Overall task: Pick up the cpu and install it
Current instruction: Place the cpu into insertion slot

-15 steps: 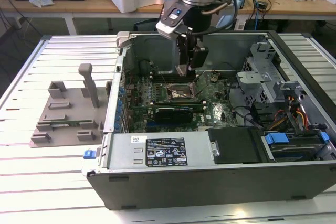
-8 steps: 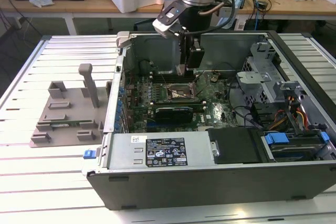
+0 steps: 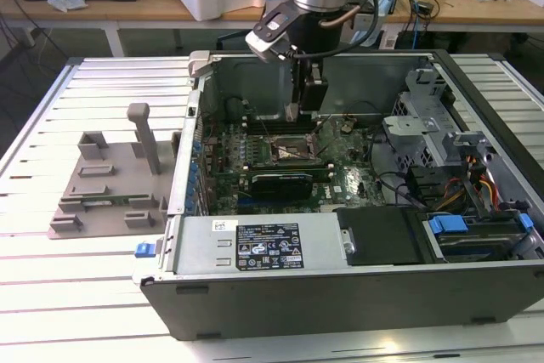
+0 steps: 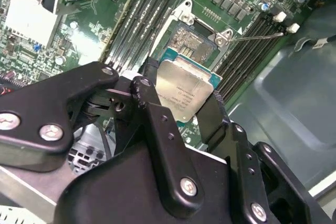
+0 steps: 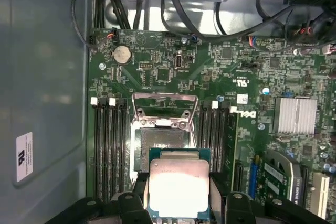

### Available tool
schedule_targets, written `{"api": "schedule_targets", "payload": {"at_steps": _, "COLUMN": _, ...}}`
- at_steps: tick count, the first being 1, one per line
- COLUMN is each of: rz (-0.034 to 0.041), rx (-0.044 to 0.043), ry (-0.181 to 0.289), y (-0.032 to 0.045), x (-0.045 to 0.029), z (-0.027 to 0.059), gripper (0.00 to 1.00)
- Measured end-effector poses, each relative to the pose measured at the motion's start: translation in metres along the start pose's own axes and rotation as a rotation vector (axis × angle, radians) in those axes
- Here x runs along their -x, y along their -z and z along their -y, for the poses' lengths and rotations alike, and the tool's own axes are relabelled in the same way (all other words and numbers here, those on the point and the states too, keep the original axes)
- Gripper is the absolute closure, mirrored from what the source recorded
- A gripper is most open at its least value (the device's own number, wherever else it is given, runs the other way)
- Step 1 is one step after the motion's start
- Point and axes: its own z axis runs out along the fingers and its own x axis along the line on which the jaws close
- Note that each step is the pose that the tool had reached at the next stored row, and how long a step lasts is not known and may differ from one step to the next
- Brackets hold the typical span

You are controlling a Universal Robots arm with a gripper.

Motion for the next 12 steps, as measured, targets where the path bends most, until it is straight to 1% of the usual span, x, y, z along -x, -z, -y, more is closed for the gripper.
{"api": "schedule_targets", "payload": {"at_steps": 6, "rz": 0.0006, "rx": -0.001, "ry": 0.0, "y": -0.0138, "x": -0.0032, "z": -0.0009, "gripper": 0.45}}
{"api": "schedule_targets", "payload": {"at_steps": 12, "rz": 0.0007, "rx": -0.0011, "ry": 0.0, "y": -0.0248, "x": -0.0052, "z": -0.0016, "gripper": 0.45}}
